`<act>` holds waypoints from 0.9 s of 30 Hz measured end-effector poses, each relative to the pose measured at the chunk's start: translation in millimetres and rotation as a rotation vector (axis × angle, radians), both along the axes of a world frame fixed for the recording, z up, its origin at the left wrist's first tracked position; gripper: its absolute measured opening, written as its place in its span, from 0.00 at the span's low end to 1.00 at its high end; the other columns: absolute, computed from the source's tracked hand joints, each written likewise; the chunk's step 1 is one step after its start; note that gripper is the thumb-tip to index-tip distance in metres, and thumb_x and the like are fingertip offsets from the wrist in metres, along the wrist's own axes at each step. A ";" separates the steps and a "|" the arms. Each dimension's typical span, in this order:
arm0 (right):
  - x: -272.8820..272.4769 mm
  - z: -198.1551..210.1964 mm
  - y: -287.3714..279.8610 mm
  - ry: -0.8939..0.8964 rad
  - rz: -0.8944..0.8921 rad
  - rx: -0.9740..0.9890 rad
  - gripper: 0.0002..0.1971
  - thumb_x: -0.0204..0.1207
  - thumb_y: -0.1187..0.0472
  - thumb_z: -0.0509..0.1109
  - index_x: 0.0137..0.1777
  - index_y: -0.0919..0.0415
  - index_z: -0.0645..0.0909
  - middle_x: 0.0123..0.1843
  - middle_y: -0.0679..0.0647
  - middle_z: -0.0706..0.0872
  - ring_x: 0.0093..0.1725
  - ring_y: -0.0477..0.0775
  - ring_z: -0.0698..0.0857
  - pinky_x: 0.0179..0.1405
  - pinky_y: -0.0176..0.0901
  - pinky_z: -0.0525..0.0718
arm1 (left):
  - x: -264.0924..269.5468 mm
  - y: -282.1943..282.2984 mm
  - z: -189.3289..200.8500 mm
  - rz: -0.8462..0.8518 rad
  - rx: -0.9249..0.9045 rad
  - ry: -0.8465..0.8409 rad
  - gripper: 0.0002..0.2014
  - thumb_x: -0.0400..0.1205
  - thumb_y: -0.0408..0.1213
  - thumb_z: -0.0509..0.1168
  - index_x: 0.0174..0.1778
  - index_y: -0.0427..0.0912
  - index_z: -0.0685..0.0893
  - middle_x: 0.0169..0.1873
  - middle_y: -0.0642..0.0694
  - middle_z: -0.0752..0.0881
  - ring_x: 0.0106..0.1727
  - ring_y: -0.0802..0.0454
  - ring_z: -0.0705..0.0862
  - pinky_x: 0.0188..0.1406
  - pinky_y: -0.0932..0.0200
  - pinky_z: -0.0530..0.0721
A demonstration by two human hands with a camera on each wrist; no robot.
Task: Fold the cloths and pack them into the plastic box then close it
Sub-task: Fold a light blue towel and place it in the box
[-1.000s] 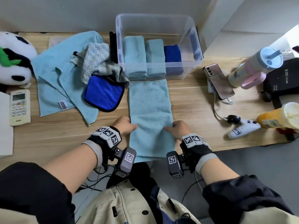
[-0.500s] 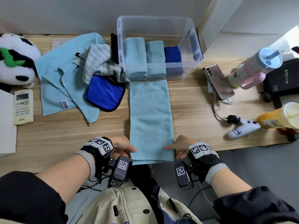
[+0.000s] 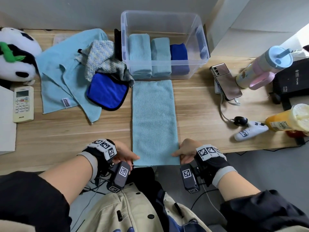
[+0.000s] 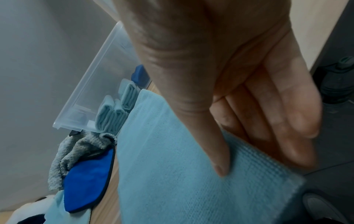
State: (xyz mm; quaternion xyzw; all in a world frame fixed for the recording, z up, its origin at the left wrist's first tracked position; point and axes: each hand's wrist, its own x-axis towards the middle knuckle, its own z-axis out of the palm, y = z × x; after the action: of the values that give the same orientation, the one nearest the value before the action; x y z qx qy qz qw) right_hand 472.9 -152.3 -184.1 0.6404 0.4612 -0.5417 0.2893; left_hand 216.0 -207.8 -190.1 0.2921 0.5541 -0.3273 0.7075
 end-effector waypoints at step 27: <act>-5.8 37.7 30.1 0.512 -0.627 0.230 0.07 0.82 0.63 0.59 0.47 0.61 0.79 0.44 0.55 0.91 0.33 0.51 0.88 0.30 0.37 0.77 | -22.5 39.6 37.9 1.075 0.291 -0.065 0.08 0.80 0.27 0.59 0.50 0.33 0.82 0.34 0.44 0.91 0.18 0.57 0.81 0.08 0.72 0.68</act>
State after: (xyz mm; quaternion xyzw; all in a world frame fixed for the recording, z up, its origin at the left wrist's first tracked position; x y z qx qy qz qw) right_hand 467.1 -122.3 -146.5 0.6228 0.3586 -0.6899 -0.0869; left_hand 193.5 -168.2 -152.1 0.0730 0.6425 0.1686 0.7439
